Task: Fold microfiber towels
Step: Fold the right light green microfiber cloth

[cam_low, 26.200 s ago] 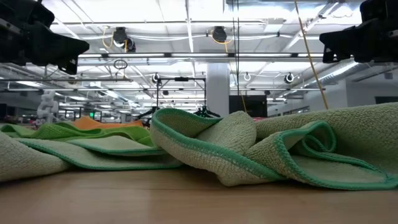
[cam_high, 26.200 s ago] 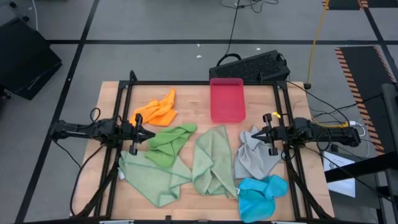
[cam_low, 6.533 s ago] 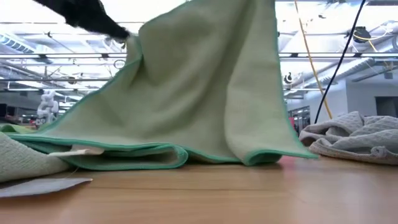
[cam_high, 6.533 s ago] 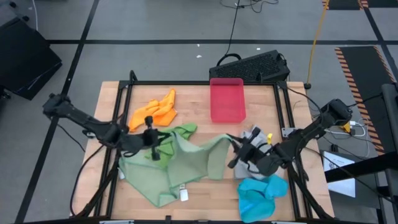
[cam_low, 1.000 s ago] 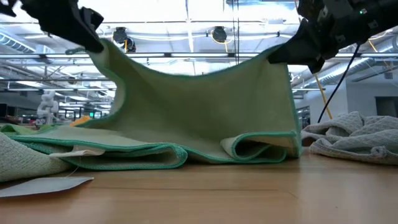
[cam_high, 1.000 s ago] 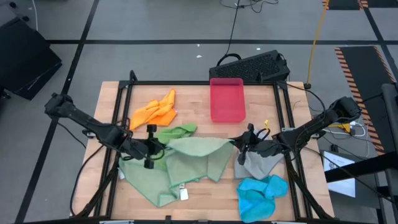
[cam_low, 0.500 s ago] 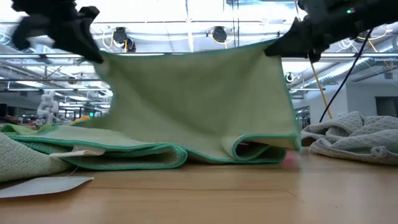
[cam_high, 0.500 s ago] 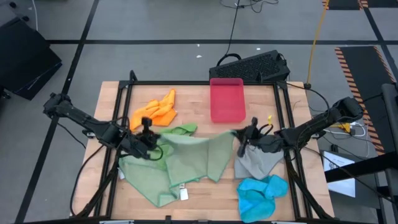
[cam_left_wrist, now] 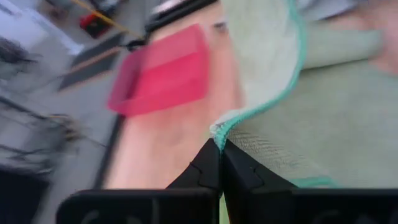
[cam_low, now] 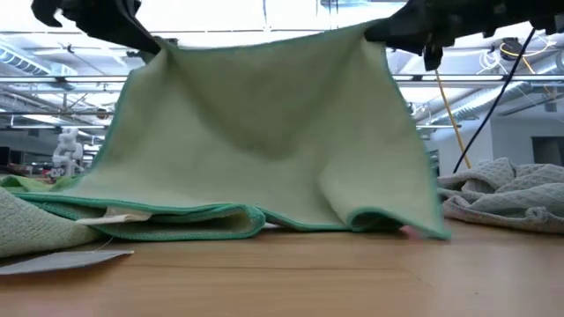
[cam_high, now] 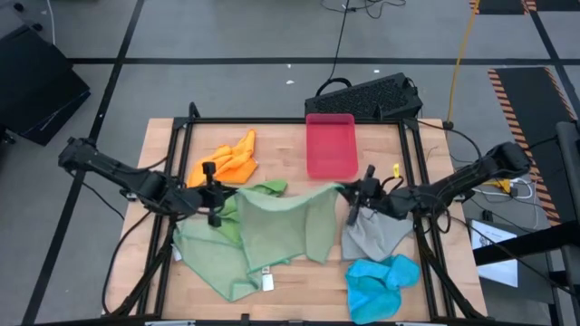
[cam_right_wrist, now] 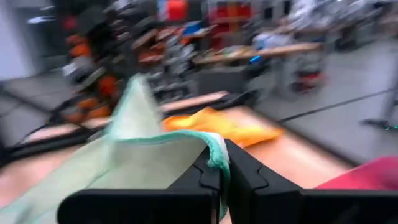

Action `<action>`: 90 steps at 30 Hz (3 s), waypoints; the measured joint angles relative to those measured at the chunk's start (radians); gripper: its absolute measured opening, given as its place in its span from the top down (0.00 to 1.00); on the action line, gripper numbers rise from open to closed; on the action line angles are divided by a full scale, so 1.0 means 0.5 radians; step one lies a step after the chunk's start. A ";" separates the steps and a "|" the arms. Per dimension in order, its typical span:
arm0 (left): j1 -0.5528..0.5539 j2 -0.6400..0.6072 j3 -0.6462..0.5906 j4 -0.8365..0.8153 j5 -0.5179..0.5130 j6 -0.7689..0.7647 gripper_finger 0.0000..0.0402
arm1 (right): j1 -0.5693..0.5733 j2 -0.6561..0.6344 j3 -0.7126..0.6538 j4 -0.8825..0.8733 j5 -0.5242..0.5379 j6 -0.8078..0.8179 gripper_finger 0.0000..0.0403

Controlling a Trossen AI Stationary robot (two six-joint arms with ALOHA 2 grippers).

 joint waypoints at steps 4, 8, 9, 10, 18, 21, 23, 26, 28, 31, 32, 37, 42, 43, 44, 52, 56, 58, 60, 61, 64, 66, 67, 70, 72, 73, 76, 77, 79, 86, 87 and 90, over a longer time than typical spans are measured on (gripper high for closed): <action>-0.128 -0.022 0.000 0.067 0.350 -0.088 0.99 | 0.157 0.031 0.015 0.060 -0.078 0.156 1.00; -0.315 -0.020 0.046 0.262 0.434 -0.091 0.99 | 0.353 0.049 0.214 -0.052 0.173 -0.001 1.00; -0.362 -0.018 0.089 0.260 0.433 -0.091 0.99 | 0.397 0.052 0.294 -0.124 0.208 -0.042 1.00; -0.406 -0.019 0.139 0.241 0.415 -0.091 0.99 | 0.434 0.052 0.376 -0.213 0.232 -0.083 1.00; -0.671 -0.022 0.603 0.032 0.213 0.052 0.99 | 0.616 0.102 0.936 -0.676 0.265 -0.367 1.00; -0.678 -0.023 0.688 -0.152 -0.048 0.110 0.99 | 0.591 0.090 0.964 -0.674 0.297 -0.453 1.00; -0.642 -0.024 0.690 -0.313 -0.258 0.062 0.99 | 0.556 0.084 0.933 -0.705 0.423 -0.472 1.00; -0.498 -0.016 0.592 -0.509 -0.384 -0.065 0.99 | 0.468 0.086 0.810 -0.784 0.605 -0.410 1.00; -0.373 -0.013 0.478 -0.522 -0.376 -0.109 0.99 | 0.384 0.086 0.700 -0.783 0.625 -0.335 1.00; -0.201 -0.018 0.306 -0.516 -0.356 -0.109 0.99 | 0.262 0.086 0.536 -0.783 0.625 -0.220 1.00; -0.144 -0.018 0.251 -0.507 -0.354 -0.096 0.99 | 0.222 0.086 0.492 -0.784 0.624 -0.182 1.00; 0.137 -0.001 0.046 -0.449 -0.263 -0.018 0.99 | 0.039 0.064 0.351 -0.781 0.448 -0.058 1.00; 0.261 -0.004 0.021 -0.379 -0.007 -0.055 0.99 | -0.060 0.031 0.296 -0.774 0.086 0.083 1.00; 0.259 -0.004 0.021 -0.349 0.089 -0.061 0.99 | -0.062 0.031 0.285 -0.776 0.043 0.109 1.00; 0.254 -0.003 0.021 -0.329 0.182 -0.076 0.99 | -0.062 0.031 0.276 -0.777 0.003 0.140 1.00; 0.106 -0.002 0.021 -0.334 0.632 -0.257 0.99 | -0.041 0.029 0.092 -0.776 -0.347 0.479 1.00; 0.046 0.013 -0.046 -0.243 0.651 -0.310 0.99 | -0.042 0.030 -0.050 -0.780 -0.383 0.684 1.00; 0.029 0.026 -0.103 -0.229 0.652 -0.327 0.99 | -0.042 0.029 -0.109 -0.772 -0.426 0.757 1.00; 0.026 0.039 -0.159 -0.217 0.653 -0.355 0.99 | -0.042 0.030 -0.157 -0.752 -0.463 0.798 1.00; 0.026 0.036 -0.186 -0.217 0.654 -0.373 0.99 | -0.042 0.030 -0.177 -0.711 -0.481 0.815 1.00; 0.025 0.035 -0.256 -0.126 0.653 -0.425 0.99 | -0.042 0.030 -0.255 -0.596 -0.552 0.834 1.00; 0.025 0.035 -0.298 -0.067 0.659 -0.443 0.99 | -0.042 0.030 -0.280 -0.538 -0.604 0.838 1.00; 0.026 0.034 -0.318 -0.016 0.671 -0.446 0.99 | -0.042 0.029 -0.284 -0.532 -0.631 0.846 1.00; 0.022 0.034 -0.370 0.054 0.685 -0.450 0.99 | -0.041 0.030 -0.287 -0.554 -0.633 0.857 1.00; 0.019 0.035 -0.396 0.071 0.685 -0.458 0.99 | -0.042 0.030 -0.287 -0.550 -0.630 0.853 1.00; 0.019 0.035 -0.405 0.071 0.684 -0.459 0.99 | -0.045 0.030 -0.287 -0.551 -0.627 0.845 1.00; 0.018 0.035 -0.435 0.077 0.663 -0.497 0.99 | -0.046 0.030 -0.287 -0.551 -0.626 0.840 1.00; 0.018 0.035 -0.443 0.076 0.657 -0.506 0.99 | -0.046 0.030 -0.287 -0.551 -0.626 0.840 1.00; 0.018 0.034 -0.456 0.079 0.653 -0.528 0.99 | -0.046 0.030 -0.287 -0.551 -0.629 0.860 1.00; 0.014 0.035 -0.464 0.109 0.653 -0.648 0.99 | 0.009 0.047 -0.287 -0.579 -0.634 0.954 1.00; 0.010 0.035 -0.464 0.124 0.653 -0.661 0.99 | 0.023 0.061 -0.287 -0.581 -0.634 0.972 1.00; 0.003 0.076 -0.464 0.166 0.655 -0.663 0.99 | 0.064 0.127 -0.287 -0.570 -0.633 1.022 1.00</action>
